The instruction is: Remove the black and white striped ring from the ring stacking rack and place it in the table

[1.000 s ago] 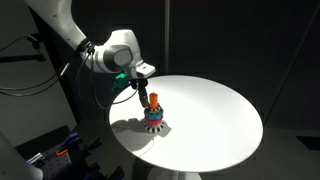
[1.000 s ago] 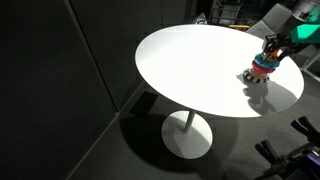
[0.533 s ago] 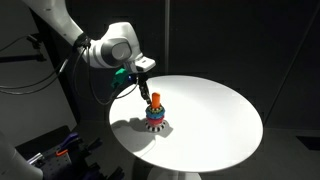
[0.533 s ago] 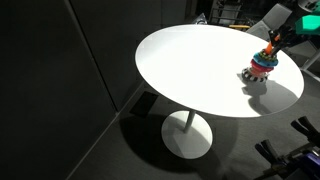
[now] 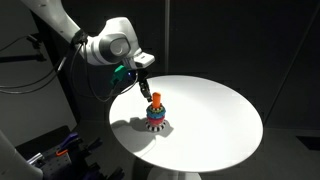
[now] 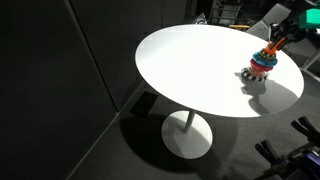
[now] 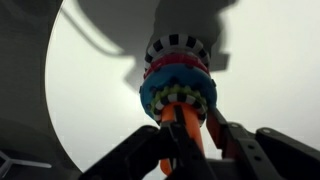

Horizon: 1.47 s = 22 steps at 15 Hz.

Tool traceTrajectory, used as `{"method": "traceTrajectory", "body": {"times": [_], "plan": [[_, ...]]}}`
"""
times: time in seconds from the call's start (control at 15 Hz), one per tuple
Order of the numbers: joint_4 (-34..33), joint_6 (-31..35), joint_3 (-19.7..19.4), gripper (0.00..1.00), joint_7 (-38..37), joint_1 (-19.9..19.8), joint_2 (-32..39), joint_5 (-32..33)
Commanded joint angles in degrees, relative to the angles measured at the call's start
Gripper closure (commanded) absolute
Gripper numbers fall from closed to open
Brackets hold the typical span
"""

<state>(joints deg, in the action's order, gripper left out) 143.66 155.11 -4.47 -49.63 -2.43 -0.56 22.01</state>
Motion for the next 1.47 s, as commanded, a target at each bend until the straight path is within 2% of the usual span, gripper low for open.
{"method": "traceTrajectory", "body": {"times": [0.0,0.33,1.4], "plan": [[0.4,-0.5,0.5,0.37,-2.7,-0.6,-0.9,3.1],[0.6,-0.1,0.4,0.0,-5.0,-0.6,0.4,6.7],[-0.4,0.7,-2.2,0.0,-18.0,-0.2,4.8,21.2]]}}
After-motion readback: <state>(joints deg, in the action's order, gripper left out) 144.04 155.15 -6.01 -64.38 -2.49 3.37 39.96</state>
